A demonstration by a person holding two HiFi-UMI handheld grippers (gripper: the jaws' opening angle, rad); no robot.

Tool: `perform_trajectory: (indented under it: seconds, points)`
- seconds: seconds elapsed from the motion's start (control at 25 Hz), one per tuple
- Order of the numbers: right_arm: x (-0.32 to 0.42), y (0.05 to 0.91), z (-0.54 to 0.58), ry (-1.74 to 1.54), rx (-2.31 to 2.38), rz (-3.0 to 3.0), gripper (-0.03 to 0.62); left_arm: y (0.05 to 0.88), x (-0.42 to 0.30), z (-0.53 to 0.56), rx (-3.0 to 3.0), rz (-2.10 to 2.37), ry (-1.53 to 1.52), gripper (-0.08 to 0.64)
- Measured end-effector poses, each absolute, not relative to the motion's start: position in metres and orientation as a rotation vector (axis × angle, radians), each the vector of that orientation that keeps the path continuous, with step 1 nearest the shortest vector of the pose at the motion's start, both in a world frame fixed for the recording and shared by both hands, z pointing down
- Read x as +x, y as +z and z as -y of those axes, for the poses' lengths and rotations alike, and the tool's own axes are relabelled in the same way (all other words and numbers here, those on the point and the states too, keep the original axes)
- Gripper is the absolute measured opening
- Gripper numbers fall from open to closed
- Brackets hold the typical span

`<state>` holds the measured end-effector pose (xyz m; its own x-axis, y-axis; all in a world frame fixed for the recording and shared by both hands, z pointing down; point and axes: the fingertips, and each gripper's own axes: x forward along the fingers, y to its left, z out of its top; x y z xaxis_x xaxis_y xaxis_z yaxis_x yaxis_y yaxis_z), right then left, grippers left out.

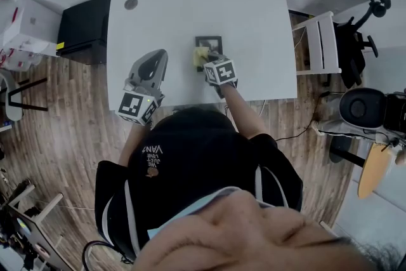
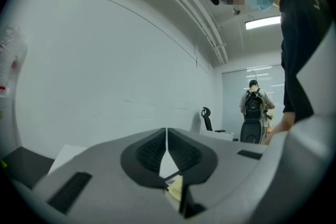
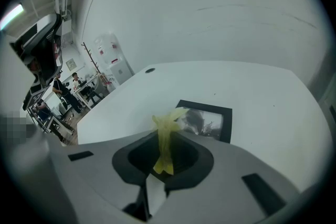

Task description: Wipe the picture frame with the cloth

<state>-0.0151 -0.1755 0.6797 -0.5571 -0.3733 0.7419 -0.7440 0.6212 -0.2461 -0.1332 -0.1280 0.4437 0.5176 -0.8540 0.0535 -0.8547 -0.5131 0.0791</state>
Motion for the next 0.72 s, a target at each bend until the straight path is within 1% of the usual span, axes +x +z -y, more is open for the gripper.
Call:
perform_trajectory:
  seconds: [0.72]
  points:
    - [0.052, 0.684, 0.187, 0.696, 0.988, 2.083, 0.038, 0.445, -0.114, 0.137, 2.684, 1.441, 0.015, 0.02]
